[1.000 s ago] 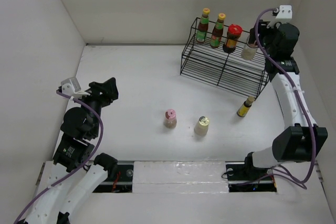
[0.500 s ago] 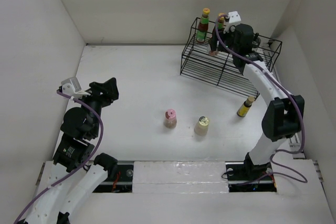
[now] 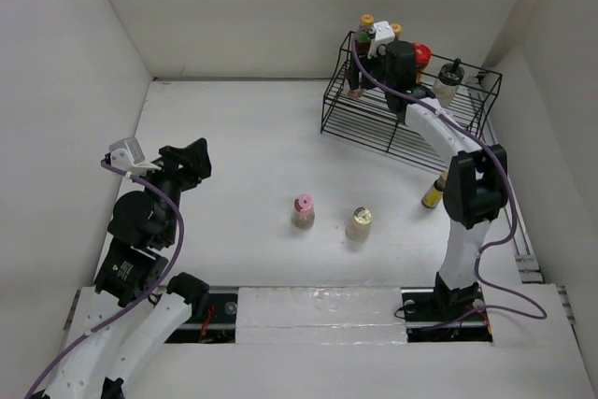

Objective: Organize the condiment bottles

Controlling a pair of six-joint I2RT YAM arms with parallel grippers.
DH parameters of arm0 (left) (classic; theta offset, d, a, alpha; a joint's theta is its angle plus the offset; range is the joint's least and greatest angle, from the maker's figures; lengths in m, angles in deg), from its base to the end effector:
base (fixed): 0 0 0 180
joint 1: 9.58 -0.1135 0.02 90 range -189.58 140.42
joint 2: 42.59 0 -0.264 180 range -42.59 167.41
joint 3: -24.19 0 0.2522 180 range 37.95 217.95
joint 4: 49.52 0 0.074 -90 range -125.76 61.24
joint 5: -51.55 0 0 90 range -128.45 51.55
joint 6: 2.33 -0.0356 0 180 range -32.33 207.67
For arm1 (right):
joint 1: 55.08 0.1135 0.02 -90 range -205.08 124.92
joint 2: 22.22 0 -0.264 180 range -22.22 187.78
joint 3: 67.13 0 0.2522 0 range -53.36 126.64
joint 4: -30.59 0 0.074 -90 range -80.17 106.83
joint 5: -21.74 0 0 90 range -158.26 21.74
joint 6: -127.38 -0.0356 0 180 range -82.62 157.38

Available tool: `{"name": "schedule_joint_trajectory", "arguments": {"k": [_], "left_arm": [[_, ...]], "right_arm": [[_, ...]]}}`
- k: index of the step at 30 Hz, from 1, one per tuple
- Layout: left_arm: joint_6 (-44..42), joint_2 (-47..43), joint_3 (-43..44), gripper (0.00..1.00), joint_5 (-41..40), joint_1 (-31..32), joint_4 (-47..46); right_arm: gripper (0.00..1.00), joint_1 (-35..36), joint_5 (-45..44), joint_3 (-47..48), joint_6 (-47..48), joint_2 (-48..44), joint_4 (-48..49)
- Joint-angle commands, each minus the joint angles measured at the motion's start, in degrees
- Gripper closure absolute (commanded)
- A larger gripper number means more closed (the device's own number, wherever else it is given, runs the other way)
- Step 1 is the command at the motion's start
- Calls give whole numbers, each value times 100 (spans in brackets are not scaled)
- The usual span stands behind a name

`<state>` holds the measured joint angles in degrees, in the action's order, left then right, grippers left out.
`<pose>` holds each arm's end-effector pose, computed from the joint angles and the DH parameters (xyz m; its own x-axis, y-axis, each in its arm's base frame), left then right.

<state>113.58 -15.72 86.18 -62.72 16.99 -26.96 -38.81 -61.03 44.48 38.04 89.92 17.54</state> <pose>0.0912 -0.0293 0.4011 0.1536 -0.5222 -0.8389 0.1290 0.8523 -0.5069 0.4575 0.1382 0.3300 -0.2208 -0.0764 -0.9723 -0.3979 0.9172 0.0184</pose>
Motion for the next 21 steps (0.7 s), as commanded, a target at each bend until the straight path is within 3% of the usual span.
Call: {"name": "schedule_joint_trajectory", "arguments": {"k": [1, 5, 6, 9, 13, 19, 21], "left_arm": [[-42, -15, -41, 34, -7, 6, -265], [-42, -15, -41, 34, -7, 6, -265], [-42, -15, -41, 34, -7, 6, -265], [-42, -15, -41, 34, -7, 6, -265], [-42, 37, -41, 33, -7, 6, -265], [-42, 37, -41, 31, 62, 6, -265], [-42, 37, -41, 31, 63, 6, -265]], "right_arm": [[60, 104, 104, 490, 30, -43, 825], [49, 166, 42, 420, -84, 10, 825], [38, 166, -27, 350, -136, 10, 825], [21, 166, -28, 297, -198, -43, 825], [11, 218, -28, 87, -198, -551, 825], [15, 385, -509, -1063, 56, -2097, 1001], [42, 465, -747, -2038, -57, -2789, 1228]]}}
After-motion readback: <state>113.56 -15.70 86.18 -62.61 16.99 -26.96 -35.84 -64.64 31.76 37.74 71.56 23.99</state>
